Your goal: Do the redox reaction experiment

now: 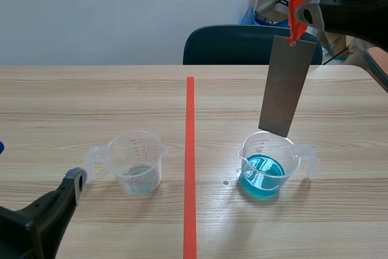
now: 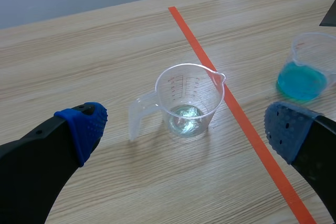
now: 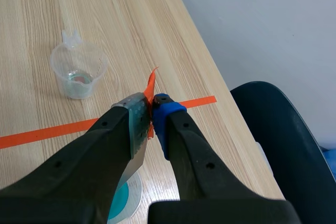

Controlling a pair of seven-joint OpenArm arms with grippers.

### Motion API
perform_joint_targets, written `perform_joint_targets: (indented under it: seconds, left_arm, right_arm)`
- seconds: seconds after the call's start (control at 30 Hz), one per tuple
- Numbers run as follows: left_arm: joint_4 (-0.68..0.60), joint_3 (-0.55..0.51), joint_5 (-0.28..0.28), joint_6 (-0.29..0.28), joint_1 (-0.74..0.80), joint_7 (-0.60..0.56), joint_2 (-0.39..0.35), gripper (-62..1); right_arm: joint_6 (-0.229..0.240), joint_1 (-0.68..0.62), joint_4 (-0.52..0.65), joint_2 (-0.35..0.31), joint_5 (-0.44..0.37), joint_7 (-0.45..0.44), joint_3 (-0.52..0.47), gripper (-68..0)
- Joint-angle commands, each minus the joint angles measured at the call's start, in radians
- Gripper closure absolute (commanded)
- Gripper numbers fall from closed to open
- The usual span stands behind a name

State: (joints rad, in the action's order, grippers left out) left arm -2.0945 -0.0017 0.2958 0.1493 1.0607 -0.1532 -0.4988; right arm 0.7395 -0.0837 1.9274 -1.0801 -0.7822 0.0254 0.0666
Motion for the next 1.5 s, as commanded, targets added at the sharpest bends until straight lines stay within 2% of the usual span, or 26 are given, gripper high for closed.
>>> perform_joint_targets:
  seconds: [0.0, 1.33, 1.47]
  left_arm:
    - [-0.014, 0.000, -0.001, -0.003, 0.000, -0.014, 0.002, -62.3]
    - [-0.014, 0.000, -0.001, -0.003, 0.000, -0.014, 0.002, -62.3]
    - [-0.014, 0.000, -0.001, -0.003, 0.000, -0.014, 0.002, -62.3]
  right_arm:
    - [0.006, 0.012, 0.009, -0.006, -0.008, -0.015, -0.014, -0.8]
    - [0.006, 0.013, 0.009, -0.006, -0.008, -0.002, -0.014, -0.8]
    - [0.006, 0.032, 0.009, 0.026, -0.008, 0.026, -0.014, -0.8]
